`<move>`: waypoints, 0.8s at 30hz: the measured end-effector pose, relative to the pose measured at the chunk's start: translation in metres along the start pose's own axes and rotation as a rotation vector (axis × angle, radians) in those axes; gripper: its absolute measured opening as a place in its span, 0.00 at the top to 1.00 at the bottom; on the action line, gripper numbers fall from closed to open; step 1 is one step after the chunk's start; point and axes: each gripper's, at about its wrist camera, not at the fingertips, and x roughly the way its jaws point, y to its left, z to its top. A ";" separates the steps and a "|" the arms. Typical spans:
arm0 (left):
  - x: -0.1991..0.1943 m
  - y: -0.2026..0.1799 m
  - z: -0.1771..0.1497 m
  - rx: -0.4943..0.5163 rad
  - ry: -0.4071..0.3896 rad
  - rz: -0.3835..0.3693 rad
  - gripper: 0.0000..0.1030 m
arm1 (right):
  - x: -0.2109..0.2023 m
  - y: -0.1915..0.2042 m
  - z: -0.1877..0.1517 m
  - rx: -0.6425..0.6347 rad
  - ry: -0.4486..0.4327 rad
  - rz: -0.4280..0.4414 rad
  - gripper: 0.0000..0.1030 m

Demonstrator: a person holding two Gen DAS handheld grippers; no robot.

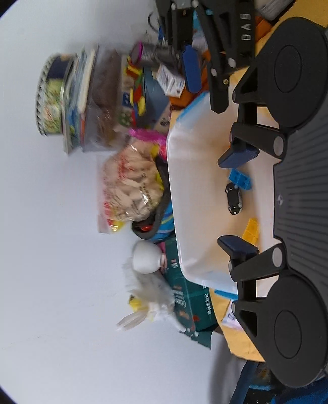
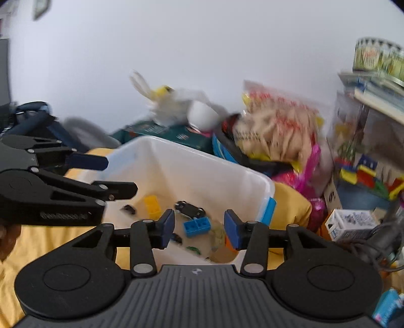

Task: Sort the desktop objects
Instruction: 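Move both open grippers back to the blue bricks on the table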

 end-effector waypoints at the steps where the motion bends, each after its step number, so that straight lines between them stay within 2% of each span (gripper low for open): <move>1: -0.008 -0.001 -0.007 -0.002 0.000 0.002 0.35 | -0.009 0.000 -0.007 -0.005 -0.005 0.011 0.54; 5: -0.037 -0.015 -0.053 -0.017 0.041 -0.004 0.35 | -0.026 -0.003 -0.047 0.039 0.050 0.050 0.54; 8: -0.049 -0.034 -0.092 -0.015 0.102 -0.019 0.35 | -0.031 0.002 -0.088 0.077 0.129 0.065 0.55; 12: -0.062 -0.067 -0.132 0.050 0.159 -0.048 0.36 | -0.026 0.007 -0.131 0.171 0.251 0.115 0.63; 14: -0.065 -0.080 -0.145 0.096 0.178 -0.058 0.35 | -0.024 0.008 -0.143 0.181 0.278 0.093 0.62; 17: -0.064 -0.087 -0.153 0.110 0.216 -0.097 0.36 | -0.020 0.002 -0.147 0.209 0.273 0.051 0.62; 19: -0.063 -0.089 -0.151 0.119 0.199 -0.105 0.38 | -0.013 -0.003 -0.144 0.223 0.264 0.009 0.61; 24: -0.042 -0.091 -0.133 0.126 0.165 -0.107 0.40 | 0.011 -0.014 -0.144 0.319 0.310 0.026 0.62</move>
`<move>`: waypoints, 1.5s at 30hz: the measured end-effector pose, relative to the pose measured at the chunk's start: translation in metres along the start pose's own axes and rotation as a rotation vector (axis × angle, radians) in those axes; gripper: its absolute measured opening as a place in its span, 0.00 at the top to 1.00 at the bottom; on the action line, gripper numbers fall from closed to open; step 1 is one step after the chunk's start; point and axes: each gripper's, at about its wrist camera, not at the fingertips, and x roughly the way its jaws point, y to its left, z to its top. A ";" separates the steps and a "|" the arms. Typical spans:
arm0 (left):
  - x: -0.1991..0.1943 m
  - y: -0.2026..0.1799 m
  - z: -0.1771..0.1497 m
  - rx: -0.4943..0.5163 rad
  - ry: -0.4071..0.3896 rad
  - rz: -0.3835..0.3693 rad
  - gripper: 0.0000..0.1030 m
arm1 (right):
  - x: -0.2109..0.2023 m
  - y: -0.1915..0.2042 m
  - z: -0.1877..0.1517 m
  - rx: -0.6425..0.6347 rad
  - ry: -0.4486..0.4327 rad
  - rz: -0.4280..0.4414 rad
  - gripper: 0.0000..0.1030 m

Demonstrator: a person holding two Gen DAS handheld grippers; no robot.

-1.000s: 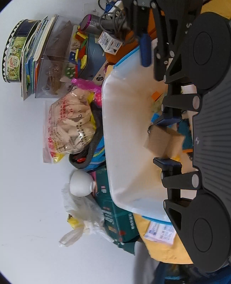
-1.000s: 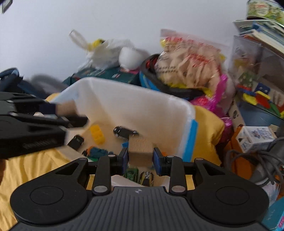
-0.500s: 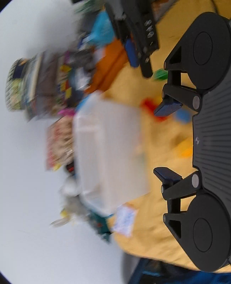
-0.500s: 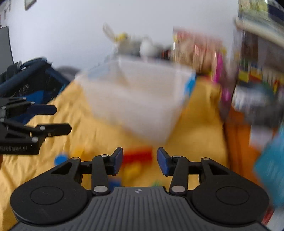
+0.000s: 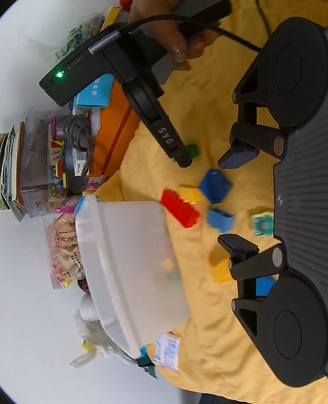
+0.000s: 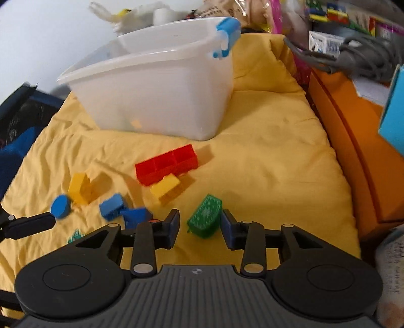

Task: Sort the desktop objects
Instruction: 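Move both open grippers back to the blue bricks on the table, then grasp the small blue brick with the left gripper while the right reaches the small yellow brick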

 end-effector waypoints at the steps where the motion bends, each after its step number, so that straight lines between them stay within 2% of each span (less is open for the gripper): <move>1: 0.005 0.000 0.004 0.010 0.001 0.007 0.40 | 0.001 0.003 0.002 0.001 -0.011 -0.034 0.61; 3: 0.016 0.002 0.009 0.026 0.001 0.005 0.40 | -0.009 0.010 0.004 -0.045 -0.070 -0.075 0.60; 5: 0.029 0.005 0.012 0.031 0.012 -0.012 0.43 | -0.013 0.019 0.008 -0.115 -0.100 -0.021 0.63; 8: 0.051 0.009 0.009 0.054 0.060 -0.012 0.51 | -0.004 0.024 0.015 -0.156 -0.061 0.005 0.62; 10: 0.059 0.013 0.008 0.047 0.095 -0.024 0.64 | 0.001 0.021 0.018 -0.137 -0.026 0.014 0.62; 15: 0.070 0.024 0.004 0.052 0.152 -0.051 0.68 | -0.005 0.016 0.018 -0.121 -0.031 0.004 0.62; 16: 0.072 0.025 0.003 0.040 0.165 -0.064 0.74 | -0.004 0.016 0.018 -0.123 -0.025 0.005 0.62; 19: 0.058 0.024 0.004 0.012 0.137 -0.063 0.74 | 0.005 0.019 0.022 -0.128 0.005 0.035 0.62; 23: 0.015 0.015 0.001 -0.032 0.083 -0.056 0.74 | 0.019 0.029 0.026 -0.173 0.030 0.033 0.62; 26: -0.018 0.004 -0.014 -0.063 0.088 -0.067 0.74 | 0.033 0.031 0.028 -0.156 0.065 0.060 0.61; 28: -0.033 -0.005 -0.030 -0.026 0.109 -0.036 0.74 | 0.038 0.032 0.030 -0.147 0.065 0.091 0.61; 30: -0.040 -0.013 -0.046 0.037 0.147 0.023 0.74 | 0.042 0.038 0.031 -0.178 0.089 0.118 0.70; 31: -0.042 -0.014 -0.054 0.057 0.163 0.049 0.74 | 0.042 0.044 0.030 -0.212 0.086 0.112 0.71; 33: -0.045 -0.014 -0.064 0.091 0.191 0.097 0.74 | 0.032 0.059 0.025 -0.301 0.061 0.081 0.83; 35: -0.051 -0.011 -0.069 0.090 0.198 0.114 0.73 | 0.010 0.070 0.019 -0.360 0.006 0.058 0.83; 38: -0.056 -0.011 -0.071 0.086 0.183 0.089 0.69 | -0.032 0.079 0.004 -0.433 -0.063 0.081 0.83; 41: -0.056 -0.015 -0.071 0.068 0.179 0.034 0.67 | -0.048 0.077 -0.021 -0.403 -0.007 0.149 0.83; 45: -0.057 -0.025 -0.074 0.046 0.200 -0.070 0.67 | -0.040 0.072 -0.066 -0.420 0.040 0.132 0.83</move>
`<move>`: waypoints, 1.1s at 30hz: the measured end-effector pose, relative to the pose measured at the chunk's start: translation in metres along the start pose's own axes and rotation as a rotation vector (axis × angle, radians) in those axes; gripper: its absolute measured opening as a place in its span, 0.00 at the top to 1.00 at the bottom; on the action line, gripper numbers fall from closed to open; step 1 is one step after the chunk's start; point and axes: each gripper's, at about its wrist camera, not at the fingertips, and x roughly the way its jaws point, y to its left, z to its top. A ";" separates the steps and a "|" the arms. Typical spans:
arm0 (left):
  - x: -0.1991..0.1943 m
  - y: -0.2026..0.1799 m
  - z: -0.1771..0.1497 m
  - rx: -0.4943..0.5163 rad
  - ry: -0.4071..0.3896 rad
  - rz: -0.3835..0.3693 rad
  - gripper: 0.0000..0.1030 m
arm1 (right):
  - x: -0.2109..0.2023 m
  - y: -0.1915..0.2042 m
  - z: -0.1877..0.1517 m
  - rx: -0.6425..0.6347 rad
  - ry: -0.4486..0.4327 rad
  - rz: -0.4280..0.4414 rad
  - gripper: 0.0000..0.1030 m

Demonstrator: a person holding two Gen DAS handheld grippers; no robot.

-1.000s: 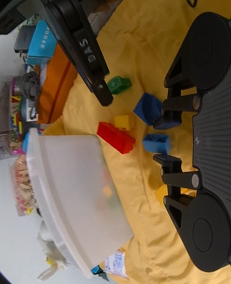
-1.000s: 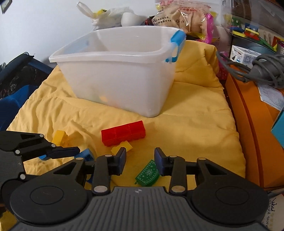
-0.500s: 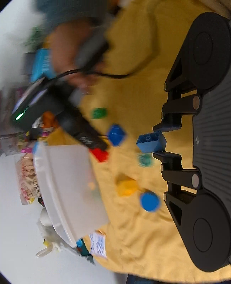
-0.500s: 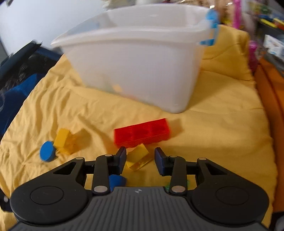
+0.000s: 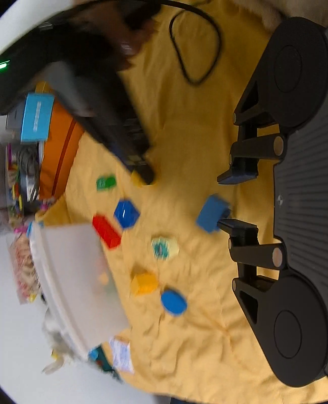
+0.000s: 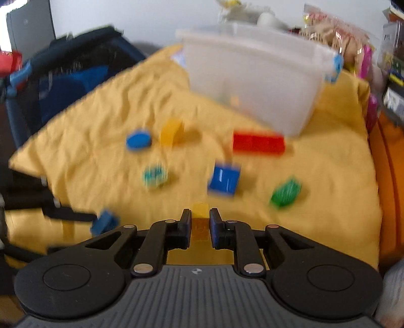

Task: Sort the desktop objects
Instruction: 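Grasp the small blue brick with the left gripper while the right reaches the small yellow brick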

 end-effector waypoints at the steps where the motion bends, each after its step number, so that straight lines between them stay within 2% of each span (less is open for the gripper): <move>1: -0.003 -0.002 0.000 0.005 -0.005 -0.012 0.67 | 0.001 0.002 -0.009 0.001 0.026 0.001 0.83; 4: -0.013 0.002 -0.001 -0.014 -0.039 -0.021 0.66 | -0.009 0.007 -0.030 0.000 0.046 0.005 0.81; 6: -0.015 0.014 0.000 -0.080 -0.047 0.004 0.61 | -0.017 0.009 -0.037 -0.016 0.060 -0.011 0.78; 8: -0.010 0.035 0.000 -0.235 -0.012 -0.018 0.61 | -0.024 0.006 -0.039 0.018 0.071 -0.020 0.73; 9: -0.006 0.048 -0.003 -0.382 0.024 -0.063 0.62 | -0.026 0.004 -0.039 0.037 0.070 -0.026 0.73; 11: 0.001 0.071 -0.014 -0.616 0.048 -0.169 0.62 | -0.032 0.000 -0.035 0.070 0.048 -0.042 0.73; 12: 0.004 0.075 -0.019 -0.671 0.054 -0.179 0.65 | -0.036 -0.002 -0.033 0.078 0.037 -0.045 0.73; 15: 0.008 0.076 -0.020 -0.736 0.050 -0.171 0.67 | -0.039 -0.002 -0.026 0.084 0.012 -0.049 0.73; 19: 0.020 0.067 -0.010 -0.739 0.059 -0.199 0.70 | -0.038 0.005 -0.024 0.059 0.005 -0.042 0.73; 23: 0.029 0.059 0.007 -0.652 0.058 -0.144 0.80 | -0.038 0.008 -0.026 0.027 -0.001 -0.043 0.73; 24: 0.032 0.058 0.014 -0.617 0.065 -0.120 0.83 | -0.038 0.008 -0.026 0.020 -0.001 -0.048 0.73; 28: 0.038 0.051 0.035 -0.459 0.067 -0.052 0.84 | -0.040 0.004 -0.028 0.017 -0.009 -0.056 0.73; 33: 0.019 0.039 0.041 -0.197 0.110 -0.017 0.84 | -0.044 -0.001 -0.030 0.010 -0.017 -0.062 0.73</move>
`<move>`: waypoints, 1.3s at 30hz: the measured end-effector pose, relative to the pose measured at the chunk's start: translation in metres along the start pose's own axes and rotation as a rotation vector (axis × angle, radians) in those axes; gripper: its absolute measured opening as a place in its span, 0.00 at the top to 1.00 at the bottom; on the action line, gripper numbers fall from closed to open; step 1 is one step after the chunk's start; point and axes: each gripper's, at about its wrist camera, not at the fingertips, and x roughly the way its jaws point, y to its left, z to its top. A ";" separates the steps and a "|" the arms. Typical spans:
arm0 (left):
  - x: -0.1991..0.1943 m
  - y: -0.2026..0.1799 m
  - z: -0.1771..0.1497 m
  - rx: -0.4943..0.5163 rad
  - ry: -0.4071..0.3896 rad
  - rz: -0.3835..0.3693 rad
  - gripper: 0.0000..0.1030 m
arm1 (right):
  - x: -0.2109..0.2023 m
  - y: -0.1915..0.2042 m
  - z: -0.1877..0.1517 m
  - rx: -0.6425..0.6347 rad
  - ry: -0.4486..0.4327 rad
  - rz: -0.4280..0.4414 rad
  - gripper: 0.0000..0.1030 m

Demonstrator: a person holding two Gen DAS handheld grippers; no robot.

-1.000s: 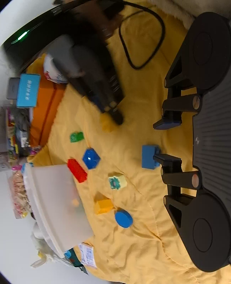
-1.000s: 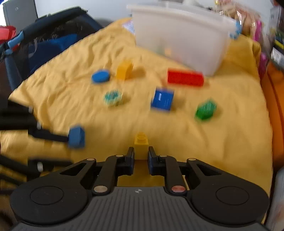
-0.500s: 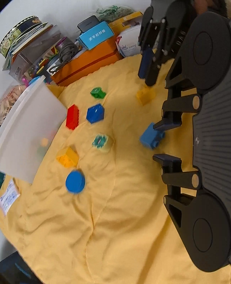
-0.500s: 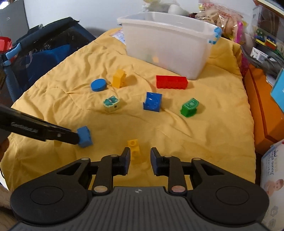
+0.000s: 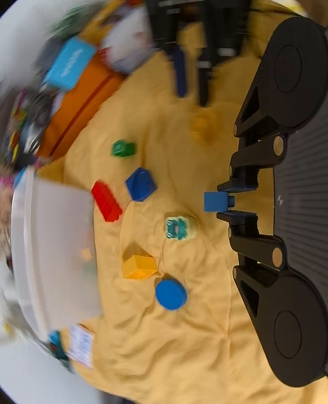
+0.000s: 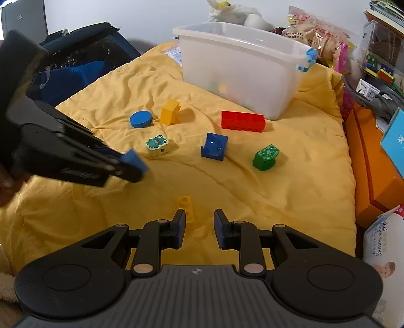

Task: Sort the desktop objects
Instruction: 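Grasp the small blue brick with the left gripper while the right reaches the small yellow brick, then grasp the small yellow brick with the right gripper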

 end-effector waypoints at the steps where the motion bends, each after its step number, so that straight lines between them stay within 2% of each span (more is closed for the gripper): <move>1: -0.004 -0.002 -0.004 0.065 0.022 0.010 0.84 | -0.001 -0.001 -0.001 0.003 0.000 -0.001 0.73; 5: -0.013 -0.016 -0.033 0.302 0.074 0.080 0.82 | 0.001 -0.006 -0.005 0.027 0.003 0.016 0.73; 7: -0.014 -0.019 -0.043 0.331 0.096 0.103 0.80 | 0.003 -0.007 -0.006 0.034 0.005 0.025 0.73; 12: -0.022 -0.015 -0.056 0.294 0.054 0.106 0.78 | 0.005 -0.006 -0.002 0.026 -0.008 0.041 0.73; 15: -0.021 -0.016 -0.055 0.277 0.051 0.102 0.83 | 0.009 -0.004 0.000 0.023 -0.002 0.052 0.73; 18: -0.027 -0.022 -0.047 0.300 0.053 0.114 0.83 | 0.007 -0.004 0.001 0.013 -0.008 0.050 0.73; 23: -0.028 -0.030 -0.027 0.319 -0.008 0.116 0.82 | 0.007 -0.007 0.001 0.032 -0.008 0.040 0.72; 26: -0.022 -0.034 -0.024 0.323 -0.005 0.127 0.78 | 0.006 -0.008 0.000 0.037 -0.007 0.038 0.72; 30: -0.035 -0.037 -0.034 0.337 -0.048 0.177 0.77 | 0.002 -0.006 -0.001 0.026 -0.015 0.027 0.69; 33: -0.040 -0.029 -0.039 0.293 -0.062 0.203 0.68 | 0.004 -0.007 -0.004 0.042 -0.006 0.027 0.69; 35: -0.033 -0.022 -0.040 0.259 -0.039 0.189 0.68 | 0.006 -0.008 -0.004 0.055 -0.003 0.033 0.69; 37: -0.029 -0.019 -0.041 0.223 -0.051 0.149 0.67 | 0.008 -0.006 -0.001 0.052 -0.002 0.044 0.69; 39: -0.024 -0.015 -0.040 0.167 -0.034 0.086 0.67 | 0.012 -0.002 0.002 0.037 -0.003 0.051 0.63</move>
